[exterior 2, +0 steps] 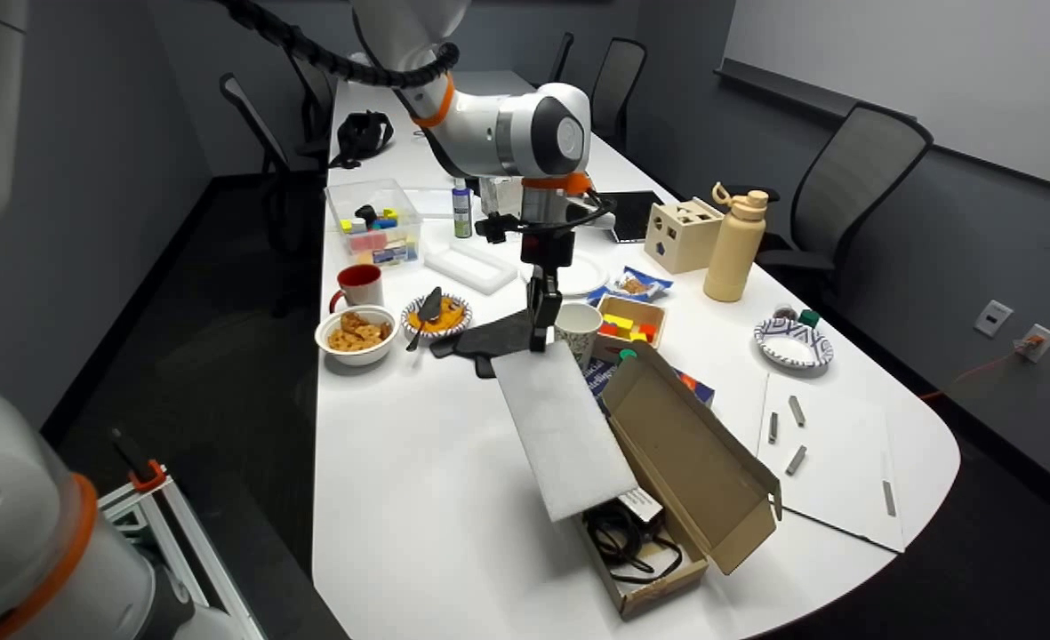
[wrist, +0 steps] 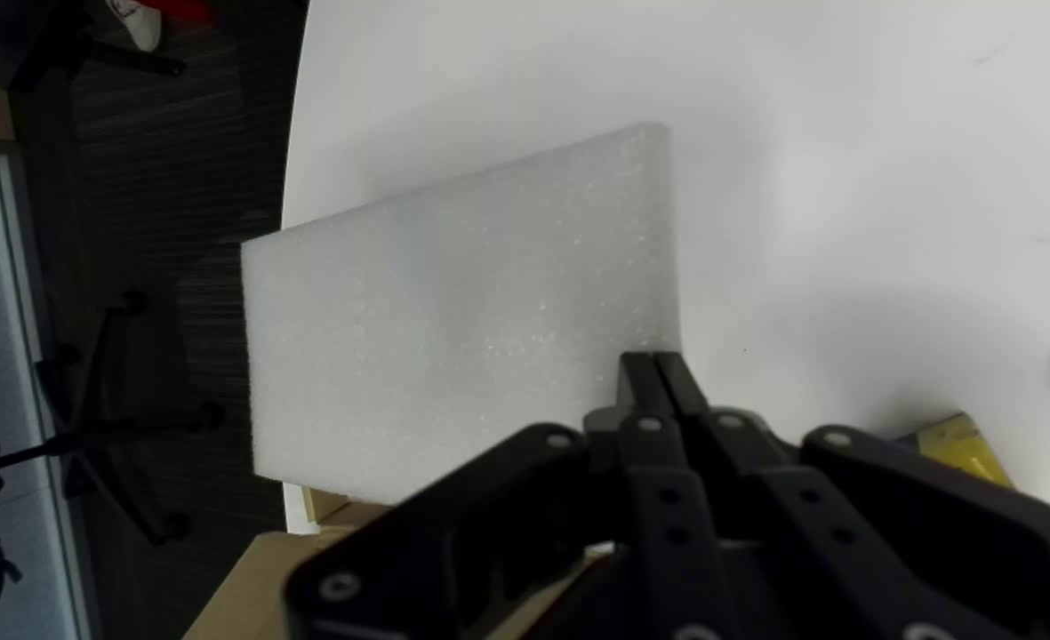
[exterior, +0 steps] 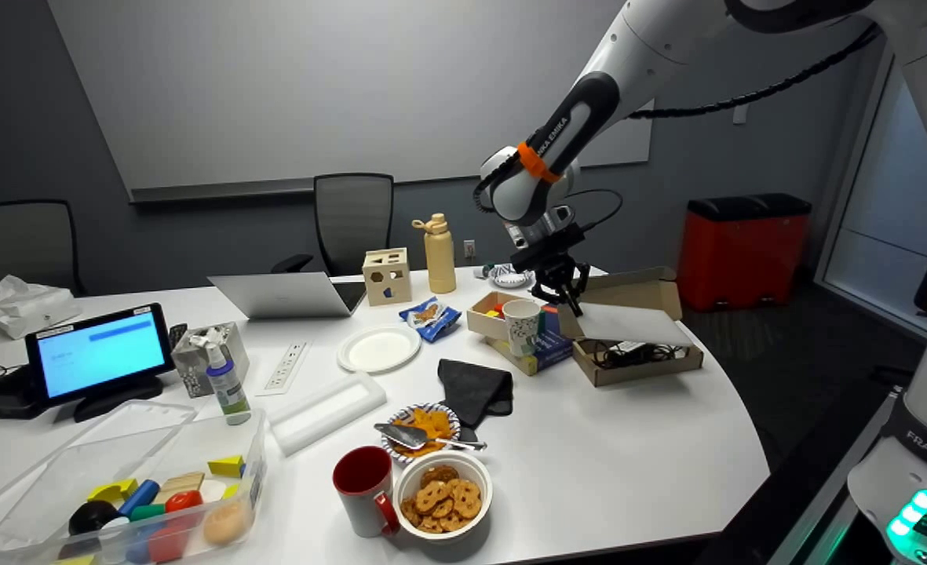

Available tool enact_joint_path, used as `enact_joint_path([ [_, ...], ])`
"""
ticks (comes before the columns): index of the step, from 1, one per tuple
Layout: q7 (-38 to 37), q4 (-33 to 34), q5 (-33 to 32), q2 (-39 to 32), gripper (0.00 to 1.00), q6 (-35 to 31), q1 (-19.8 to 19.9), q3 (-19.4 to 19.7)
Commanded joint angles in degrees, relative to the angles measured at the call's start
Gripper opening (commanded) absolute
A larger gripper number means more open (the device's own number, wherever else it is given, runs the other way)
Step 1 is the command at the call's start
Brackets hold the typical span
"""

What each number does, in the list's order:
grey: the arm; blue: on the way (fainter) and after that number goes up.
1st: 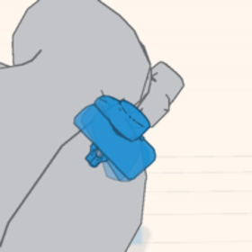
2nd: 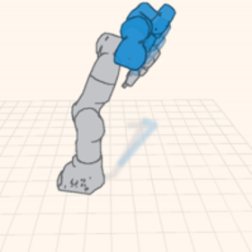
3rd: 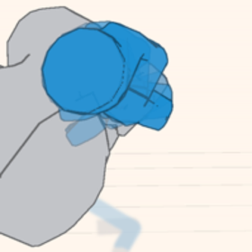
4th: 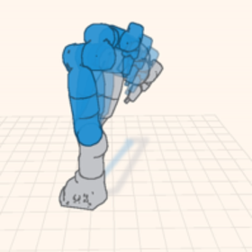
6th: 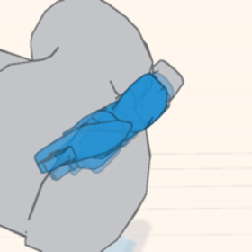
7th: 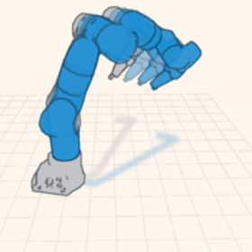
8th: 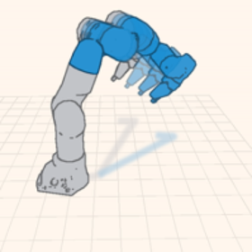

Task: Put the white foam in the brown box.

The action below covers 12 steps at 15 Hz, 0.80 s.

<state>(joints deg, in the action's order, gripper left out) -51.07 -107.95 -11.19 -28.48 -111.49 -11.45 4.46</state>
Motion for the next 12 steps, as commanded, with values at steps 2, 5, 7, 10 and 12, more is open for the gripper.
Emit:
enact_joint_path([
  [2, 2.9, 1.4, -2.1, -2.3, 0.01, -1.9, 2.1, 0.4],
  [5, 6.2, 3.0, -3.4, -4.7, 0.01, -2.5, 3.0, 0.8],
  [7, 8.1, 4.4, -4.2, -6.4, 0.01, -2.6, 3.1, 1.1],
  [10, 11.0, 6.7, -4.6, -8.8, 0.01, -2.8, 3.4, 1.6],
  [12, 12.4, 8.2, -4.5, -10.4, 0.01, -2.6, 3.3, 2.1],
])
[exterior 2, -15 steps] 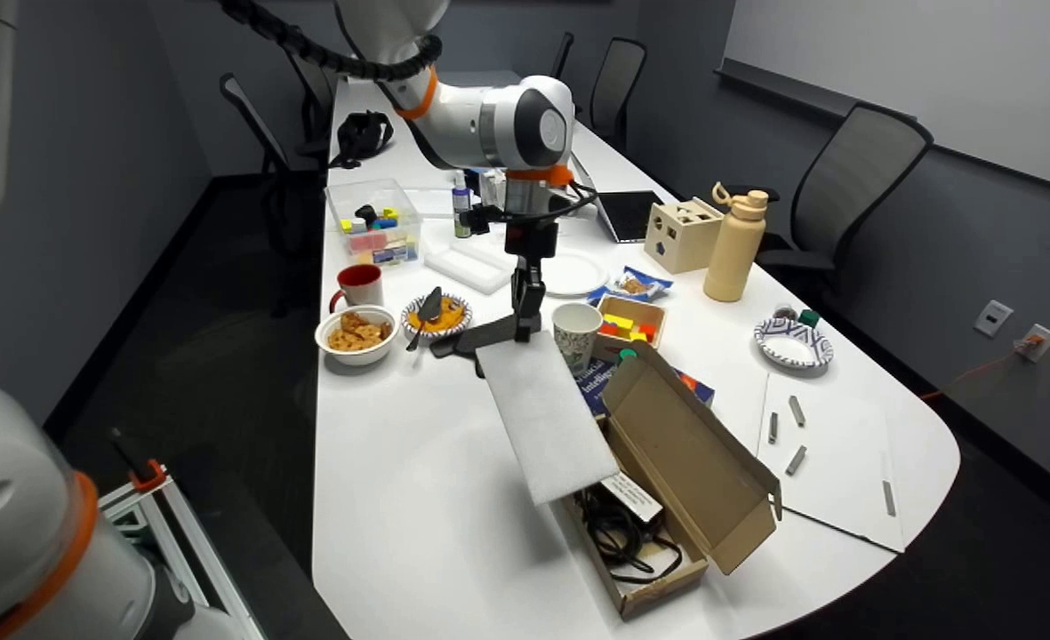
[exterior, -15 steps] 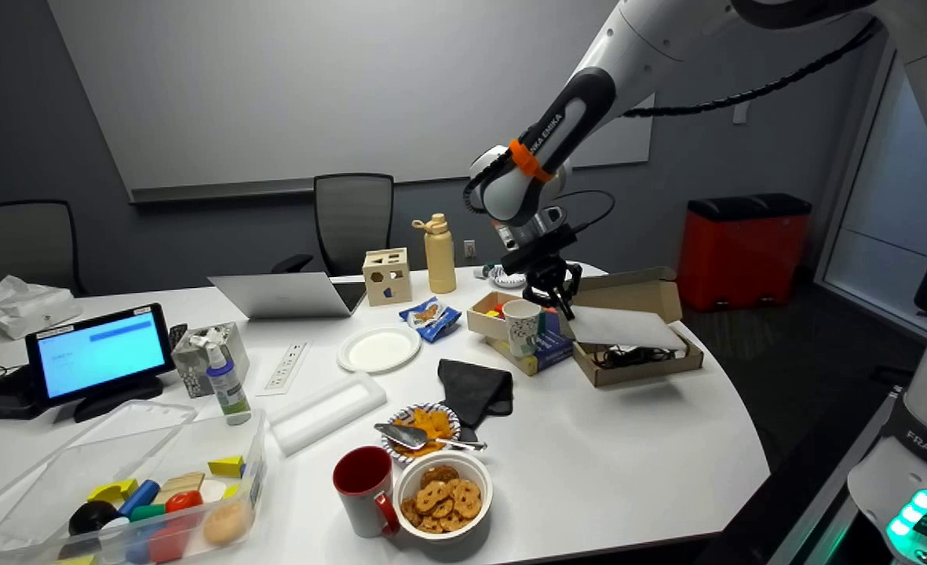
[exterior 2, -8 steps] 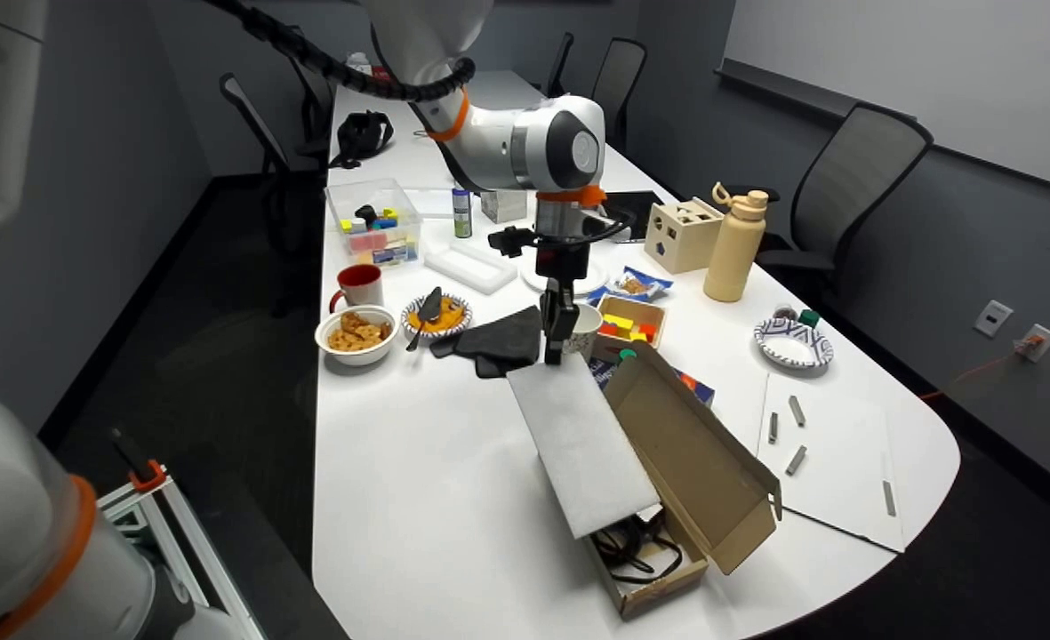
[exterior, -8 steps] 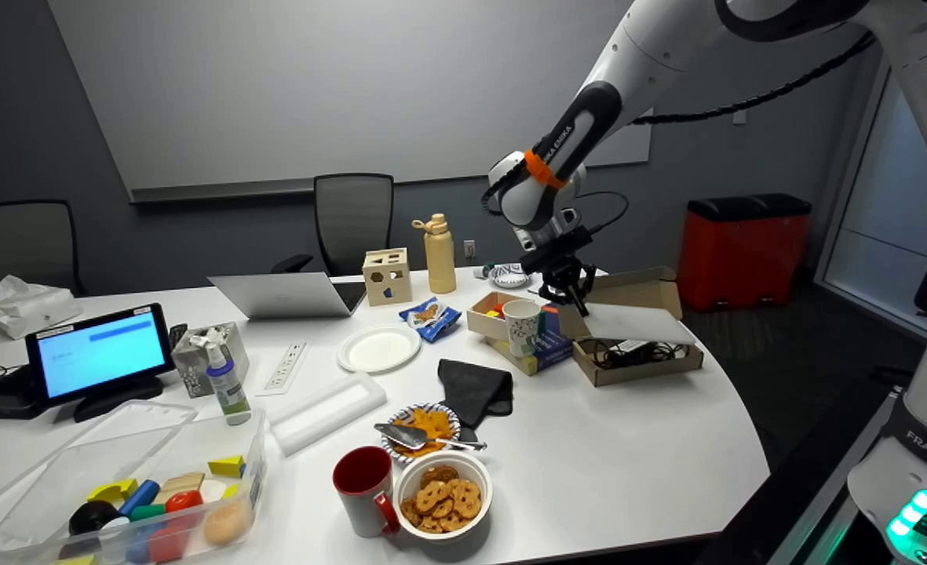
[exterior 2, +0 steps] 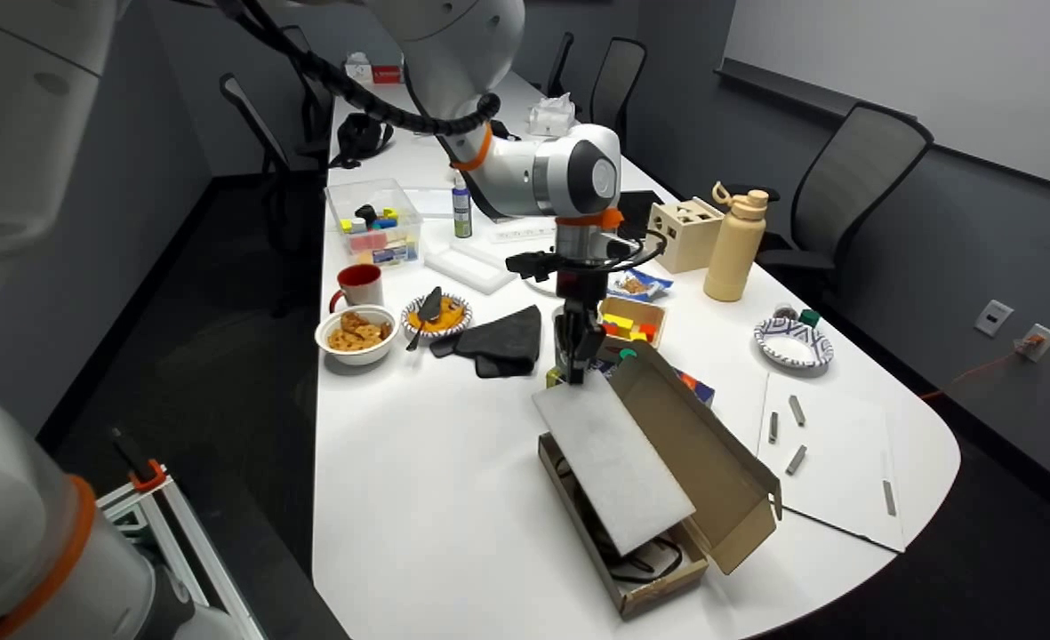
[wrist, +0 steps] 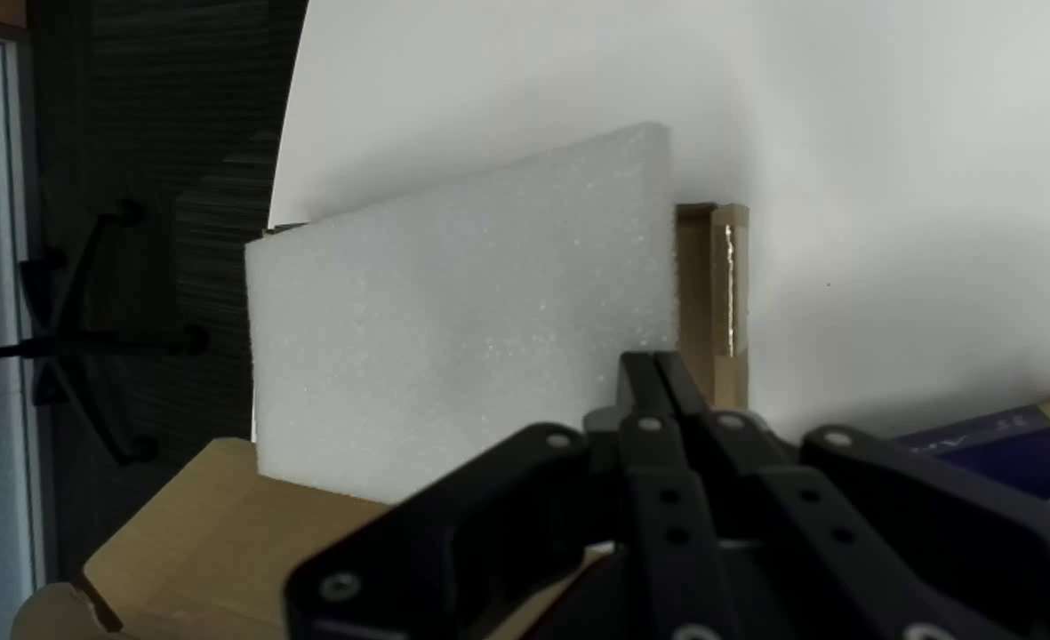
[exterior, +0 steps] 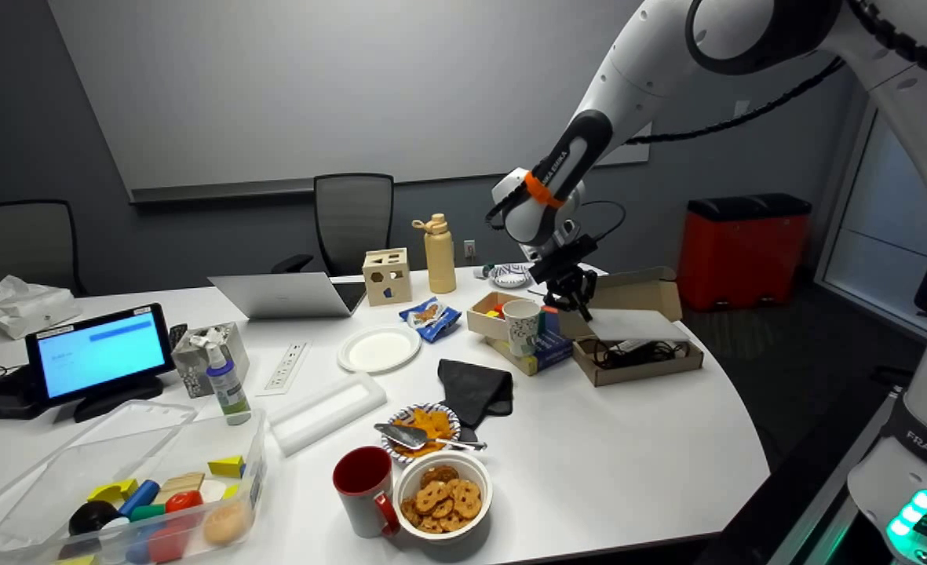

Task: Put the white foam in the brown box.

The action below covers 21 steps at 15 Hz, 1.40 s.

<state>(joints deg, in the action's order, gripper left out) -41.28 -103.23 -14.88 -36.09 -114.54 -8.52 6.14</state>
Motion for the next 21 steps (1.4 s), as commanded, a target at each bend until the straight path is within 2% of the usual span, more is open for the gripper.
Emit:
enact_joint_path([
  [1, 2.9, 4.0, -0.6, -3.3, 0.01, 0.6, 0.3, 0.6],
  [9, 2.8, 5.1, 1.4, -6.7, 0.01, 1.0, 0.4, 1.0],
  [16, -1.4, 5.5, 4.3, -7.6, 0.01, 1.0, 1.3, 2.5],
  [21, -4.2, 7.3, 3.9, -9.0, 0.01, 0.4, 1.0, 3.4],
])
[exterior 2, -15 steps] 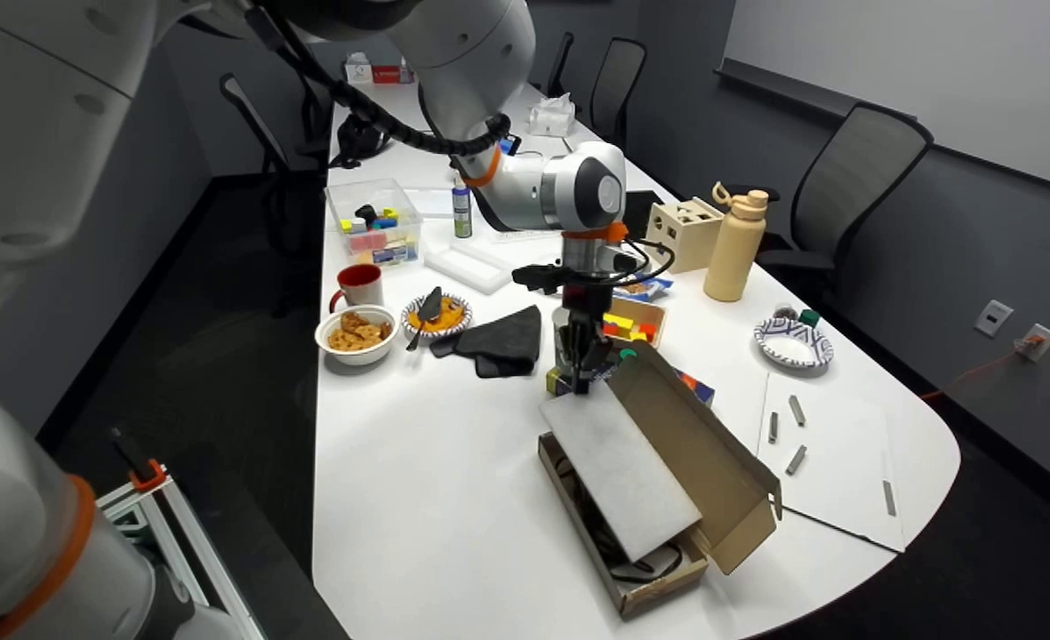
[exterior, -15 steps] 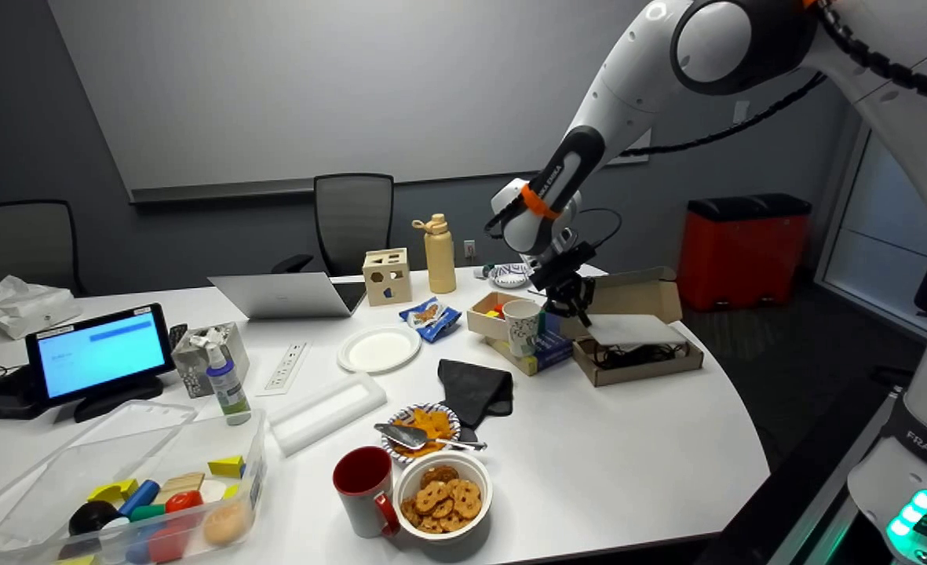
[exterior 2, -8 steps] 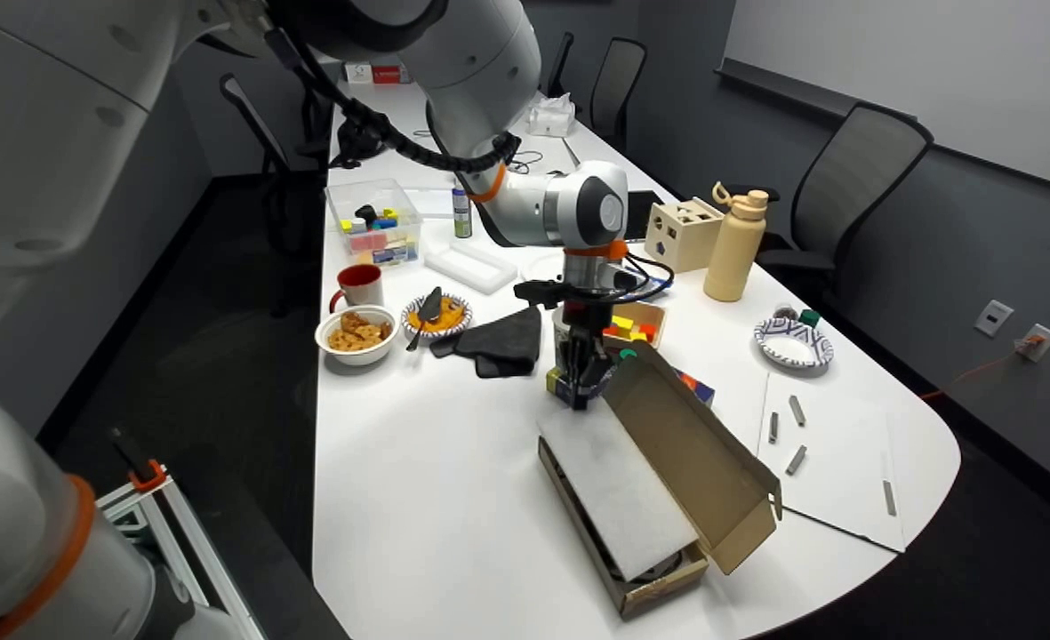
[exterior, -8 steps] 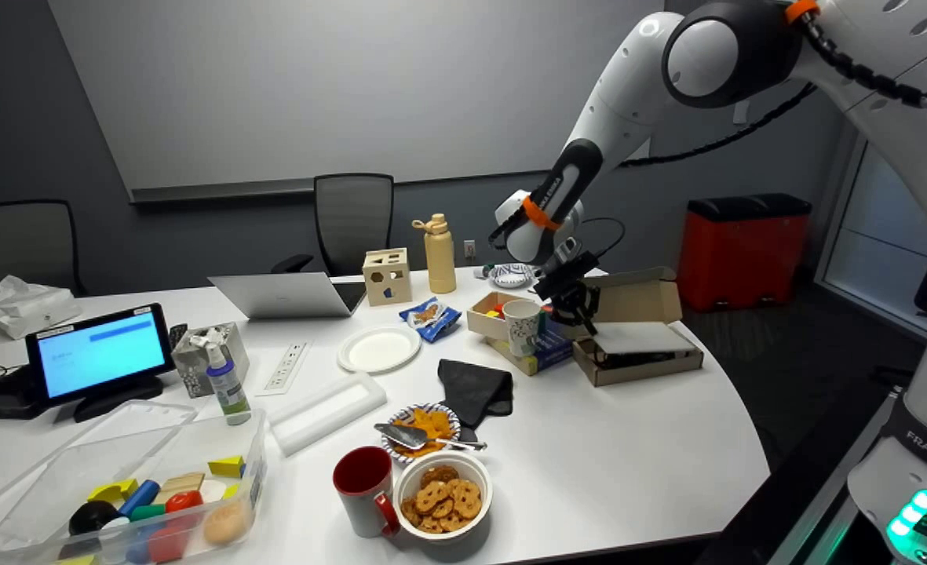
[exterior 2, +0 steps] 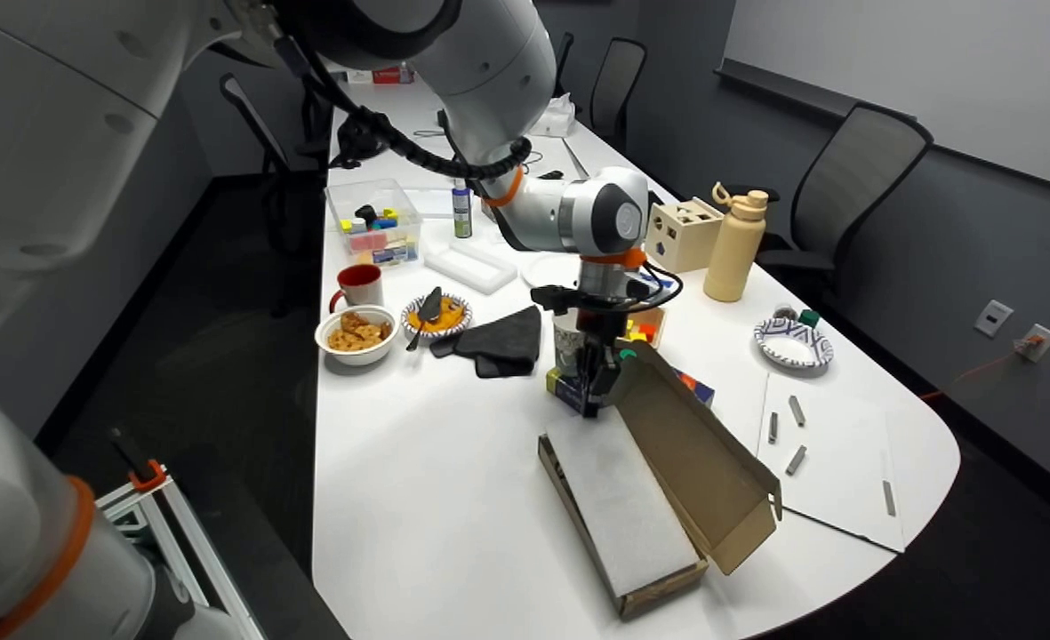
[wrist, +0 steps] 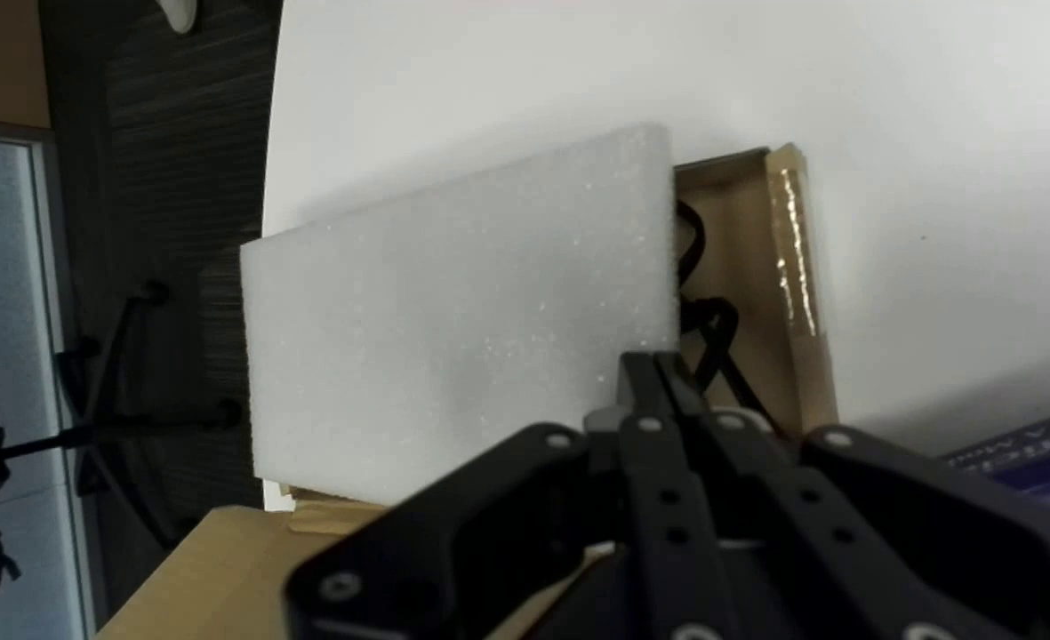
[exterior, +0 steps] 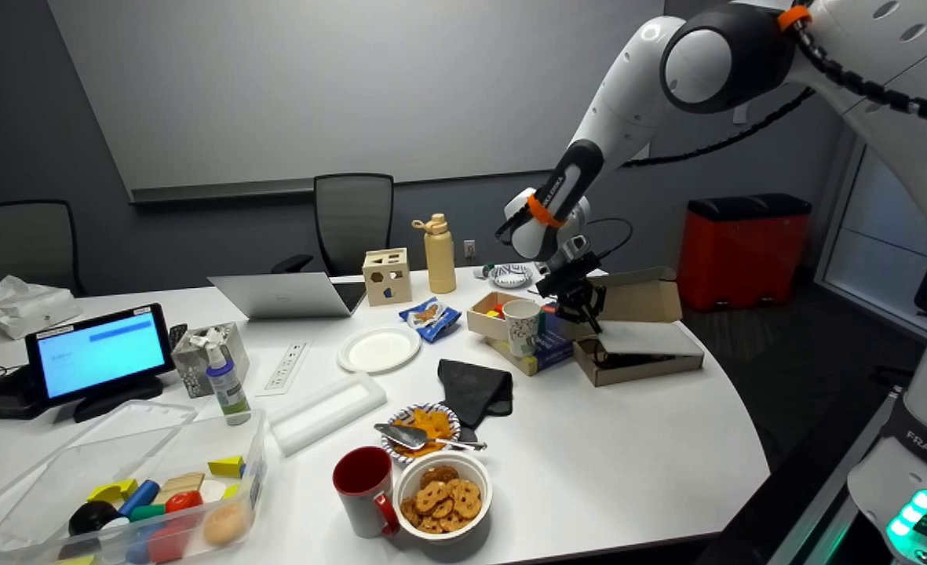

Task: Put the white foam in the brown box.

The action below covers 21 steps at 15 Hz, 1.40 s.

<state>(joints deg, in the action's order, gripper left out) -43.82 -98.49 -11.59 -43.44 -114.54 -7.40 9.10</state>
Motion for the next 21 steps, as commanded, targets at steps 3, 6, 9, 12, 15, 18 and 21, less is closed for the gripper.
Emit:
enact_joint_path([
  [3, -2.8, 4.0, 0.4, -2.5, 0.01, 0.1, -0.5, 0.3],
  [6, -3.4, 5.9, -0.1, -3.8, 0.01, 0.6, -1.2, 0.2],
  [9, -2.4, 6.6, -0.4, -4.7, 0.28, 0.9, -1.5, 0.1],
  [12, -2.1, 6.4, -0.4, -5.0, 0.42, 1.3, -1.6, 0.1],
  [15, -2.4, 5.9, -0.3, -4.9, 0.66, 1.3, -1.6, 0.3],
  [18, -2.6, 5.3, -0.2, -4.5, 0.89, 1.1, -1.5, 0.4],
  [21, -2.4, 4.6, 0.2, -3.6, 1.00, 0.6, -1.4, 0.2],
])
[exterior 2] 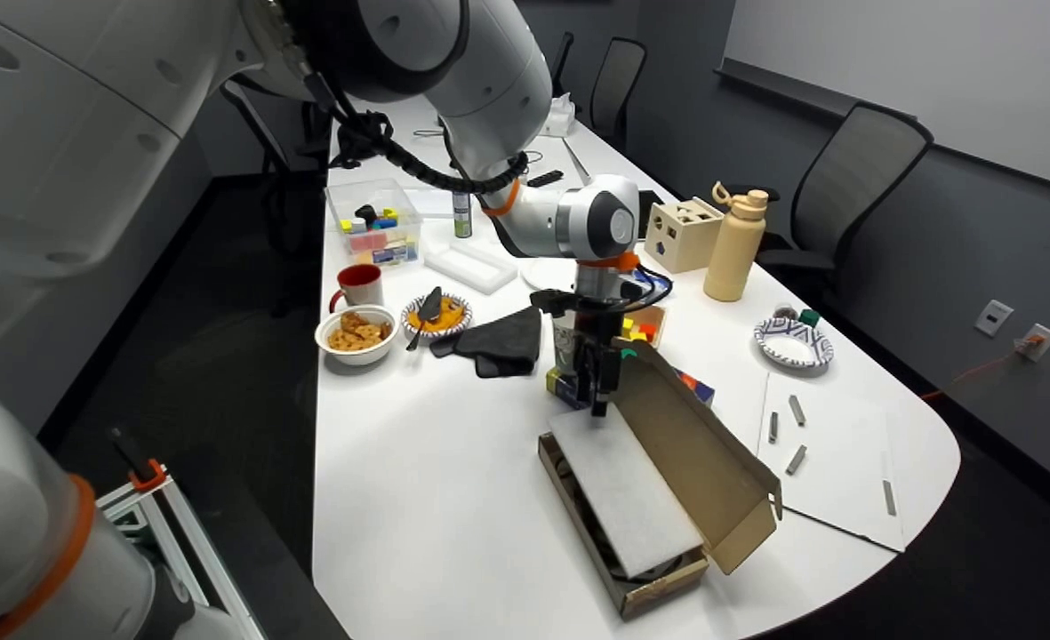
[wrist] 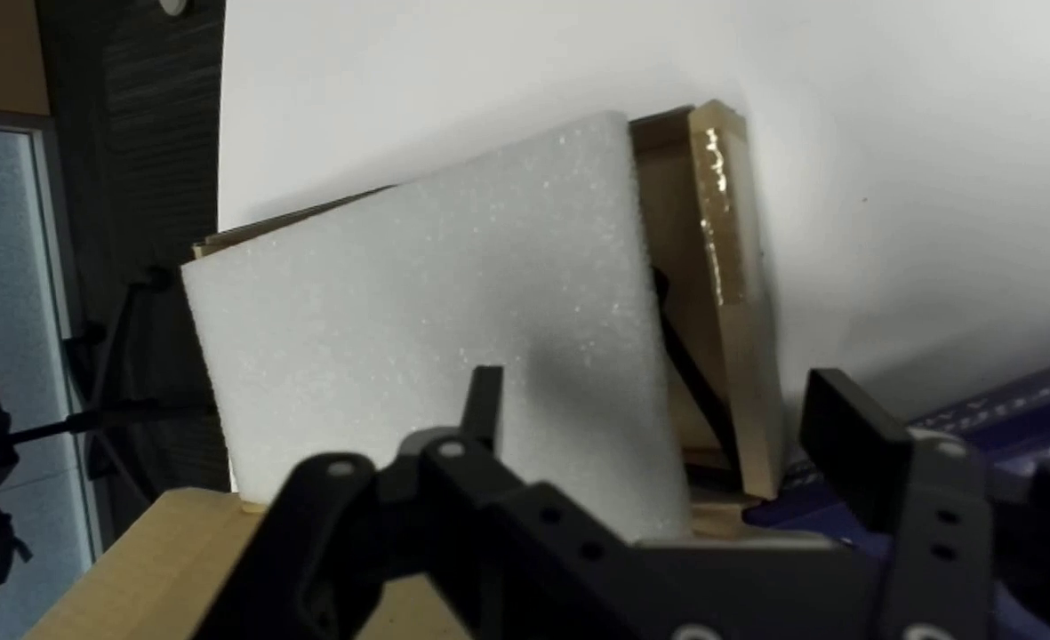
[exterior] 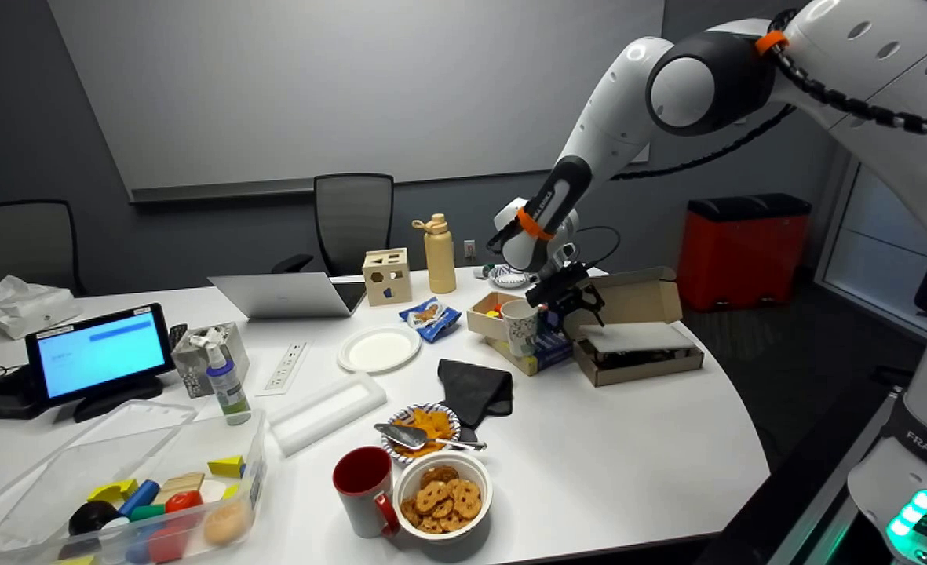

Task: Put the white foam in the brown box.

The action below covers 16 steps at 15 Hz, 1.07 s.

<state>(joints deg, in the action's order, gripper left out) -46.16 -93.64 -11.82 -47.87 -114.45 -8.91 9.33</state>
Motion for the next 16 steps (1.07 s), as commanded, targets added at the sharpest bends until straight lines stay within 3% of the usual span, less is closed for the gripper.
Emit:
enact_joint_path([
  [1, -0.1, -0.7, 0.6, 1.6, 1.00, 0.6, 0.0, -0.2],
  [16, -2.5, -9.4, 0.7, 14.9, 1.00, -0.2, -1.1, -2.2],
])
